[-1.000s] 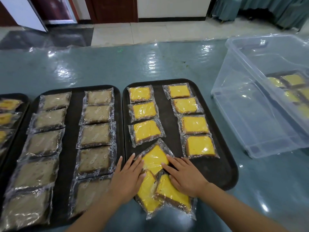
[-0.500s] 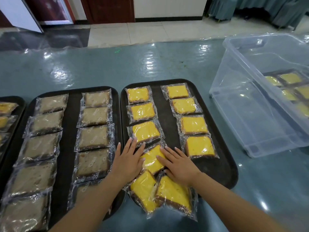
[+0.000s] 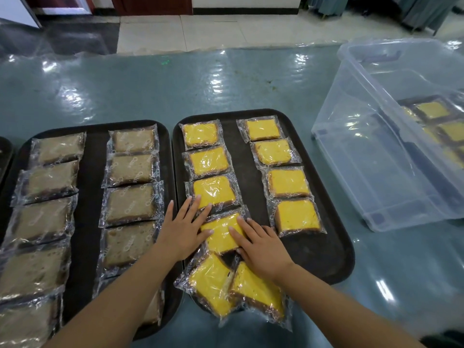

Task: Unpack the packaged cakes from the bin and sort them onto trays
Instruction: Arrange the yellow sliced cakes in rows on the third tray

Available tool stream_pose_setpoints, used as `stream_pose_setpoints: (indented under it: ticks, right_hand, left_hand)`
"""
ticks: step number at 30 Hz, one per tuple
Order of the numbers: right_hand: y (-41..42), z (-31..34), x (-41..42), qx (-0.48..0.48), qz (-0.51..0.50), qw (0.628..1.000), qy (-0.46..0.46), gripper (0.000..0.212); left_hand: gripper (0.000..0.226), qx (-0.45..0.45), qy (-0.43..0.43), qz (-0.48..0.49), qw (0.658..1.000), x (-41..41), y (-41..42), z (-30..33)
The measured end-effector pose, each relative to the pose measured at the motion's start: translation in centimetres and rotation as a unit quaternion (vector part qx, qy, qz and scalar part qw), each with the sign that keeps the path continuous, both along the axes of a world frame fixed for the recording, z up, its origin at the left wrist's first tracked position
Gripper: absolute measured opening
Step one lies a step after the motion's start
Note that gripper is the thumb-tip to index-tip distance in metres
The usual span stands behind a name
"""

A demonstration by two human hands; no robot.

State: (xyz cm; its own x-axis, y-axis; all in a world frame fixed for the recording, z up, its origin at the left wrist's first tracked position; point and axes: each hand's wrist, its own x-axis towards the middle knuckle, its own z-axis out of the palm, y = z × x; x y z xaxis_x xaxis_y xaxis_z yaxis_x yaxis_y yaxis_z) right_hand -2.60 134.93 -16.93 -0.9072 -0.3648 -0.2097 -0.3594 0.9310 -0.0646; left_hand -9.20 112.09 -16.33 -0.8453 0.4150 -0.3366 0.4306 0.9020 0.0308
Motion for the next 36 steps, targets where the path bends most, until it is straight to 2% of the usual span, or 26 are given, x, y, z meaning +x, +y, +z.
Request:
stream_pose_setpoints:
  ticks: [5, 9, 11, 14, 18, 22, 29, 33, 36]
  right_hand:
    - [0.2, 0.5, -0.1, 0.003, 0.014, 1.0, 0.0, 0.051]
    - [1.2, 1.3, 0.6, -0.035, 0.033, 0.999, -0.006, 0.059]
    - [2.0, 1.7, 1.8, -0.059, 0.022, 0.998, -0.007, 0.061]
    - [2.9, 2.1, 4.1, -0.071, 0.018, 0.997, -0.02, 0.055]
    - [4.2, 2.0, 7.8, -0.072, 0.039, 0.996, -0.044, 0.053]
    - [5.8, 1.3, 10.7, -0.029, 0.06, 0.996, -0.052, 0.051]
    - [9.4, 1.9, 11.7, -0.007, 0.014, 1.0, -0.027, 0.049]
    - [11.1, 2.4, 11.7, 0.026, -0.014, 0.999, -0.022, 0.058]
    - [12.0, 2.5, 11.4, 0.015, -0.042, 0.999, -0.013, 0.078]
  left_hand:
    - [0.087, 0.035, 0.007, 0.022, 0.999, 1.0, 0.2, 0.1]
    - [0.084, 0.088, -0.014, 0.017, 0.996, 3.5, 0.1, 1.0]
    - [0.077, 0.111, -0.02, -0.01, 0.994, 5.3, -0.5, 0.9]
    - [0.058, 0.12, 0.019, -0.059, 0.991, 8.3, -1.6, 0.4]
    - [0.051, 0.109, 0.06, -0.079, 0.989, 11.4, -1.8, -0.4]
    - [0.055, 0.077, 0.059, -0.045, 0.994, 12.8, -1.2, -1.0]
    - [0.07, 0.049, 0.006, 0.035, 0.998, 14.8, 1.7, -1.0]
    - [0.073, 0.062, 0.024, 0.077, 0.995, 16.1, 3.5, -1.4]
    - [0.07, 0.087, 0.092, 0.078, 0.989, 16.4, 5.0, -1.0]
